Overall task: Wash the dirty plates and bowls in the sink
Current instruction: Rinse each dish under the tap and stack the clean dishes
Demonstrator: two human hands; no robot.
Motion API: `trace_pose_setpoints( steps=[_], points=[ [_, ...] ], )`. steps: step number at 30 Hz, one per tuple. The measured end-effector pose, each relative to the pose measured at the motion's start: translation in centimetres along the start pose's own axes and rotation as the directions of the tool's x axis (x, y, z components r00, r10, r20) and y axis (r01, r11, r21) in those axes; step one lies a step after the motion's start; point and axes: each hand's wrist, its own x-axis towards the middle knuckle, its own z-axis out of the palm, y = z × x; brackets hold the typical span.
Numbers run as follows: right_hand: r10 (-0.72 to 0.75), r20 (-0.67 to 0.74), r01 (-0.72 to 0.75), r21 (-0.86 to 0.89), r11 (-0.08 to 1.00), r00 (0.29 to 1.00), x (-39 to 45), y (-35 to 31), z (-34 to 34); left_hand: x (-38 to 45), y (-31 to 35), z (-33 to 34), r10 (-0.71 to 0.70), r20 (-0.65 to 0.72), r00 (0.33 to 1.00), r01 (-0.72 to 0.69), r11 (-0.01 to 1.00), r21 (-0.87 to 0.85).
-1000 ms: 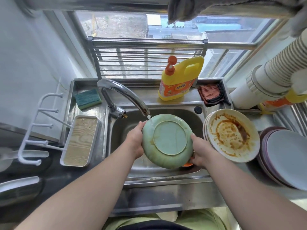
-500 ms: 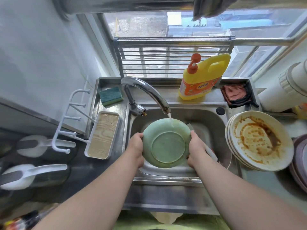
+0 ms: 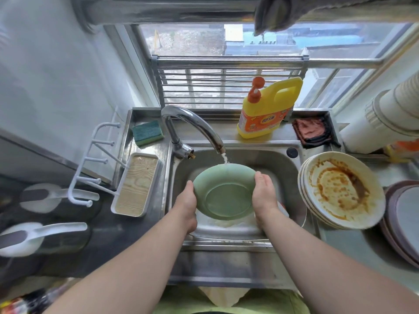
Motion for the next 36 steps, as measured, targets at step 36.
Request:
trace_pose_setpoints(
  steps=[36],
  points=[
    [-0.152, 0.03, 0.154, -0.118, 0.981, 0.988, 0.1, 0.4, 1.5, -0.7, 0.3, -0.8, 0.022, -0.025, 0.999, -0.027, 0.971, -0.239]
  ],
)
